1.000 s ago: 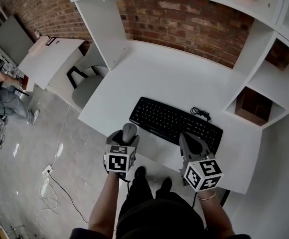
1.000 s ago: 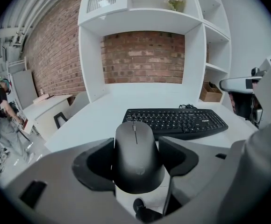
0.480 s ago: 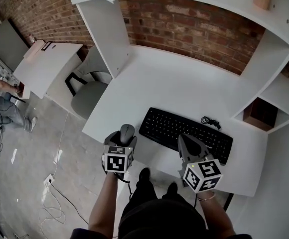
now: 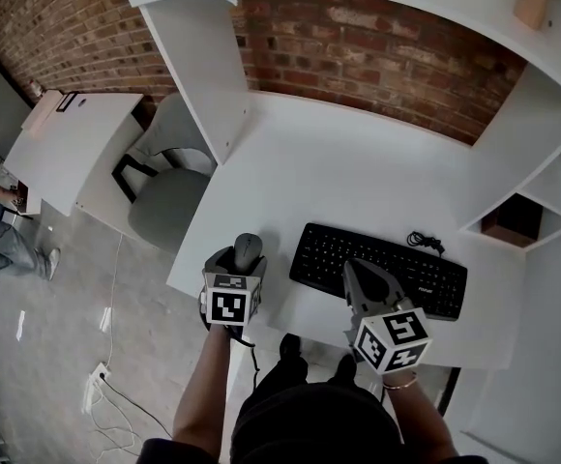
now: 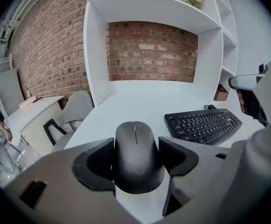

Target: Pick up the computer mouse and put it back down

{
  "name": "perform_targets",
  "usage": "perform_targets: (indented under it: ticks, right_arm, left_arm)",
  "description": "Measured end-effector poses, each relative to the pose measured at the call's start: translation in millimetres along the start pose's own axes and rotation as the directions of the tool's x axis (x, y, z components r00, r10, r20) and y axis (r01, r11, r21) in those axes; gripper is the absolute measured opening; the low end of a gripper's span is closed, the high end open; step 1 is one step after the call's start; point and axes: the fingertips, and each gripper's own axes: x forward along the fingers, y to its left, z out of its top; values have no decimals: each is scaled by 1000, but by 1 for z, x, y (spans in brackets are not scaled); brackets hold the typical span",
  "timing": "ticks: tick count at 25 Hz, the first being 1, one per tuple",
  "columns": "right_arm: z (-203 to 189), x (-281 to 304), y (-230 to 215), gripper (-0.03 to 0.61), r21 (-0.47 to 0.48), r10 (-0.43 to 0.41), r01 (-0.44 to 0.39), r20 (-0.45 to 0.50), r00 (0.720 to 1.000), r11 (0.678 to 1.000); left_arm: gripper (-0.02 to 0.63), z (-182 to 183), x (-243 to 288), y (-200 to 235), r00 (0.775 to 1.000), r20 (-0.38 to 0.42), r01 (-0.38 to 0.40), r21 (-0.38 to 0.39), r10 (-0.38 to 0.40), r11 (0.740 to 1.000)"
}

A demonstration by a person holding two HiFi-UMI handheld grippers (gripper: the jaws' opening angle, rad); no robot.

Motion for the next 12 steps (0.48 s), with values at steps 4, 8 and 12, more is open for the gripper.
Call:
perform_targets:
  ticks: [4,8,12]
  right_arm:
    - [2,14,4,5,6,-43,43,3,999,999]
    - [4,26,7,5,11,-83,83,4,997,997]
    - [5,35,7,5,19,-125,125,2,992,992]
  left_arm:
    - [293,5,17,15,1000,-13,27,14,-27,1000]
    - [293,8,34,25,998,-29,55,23,-54,998]
    - [293,13,51,32,996,-47,84,40,-82,996]
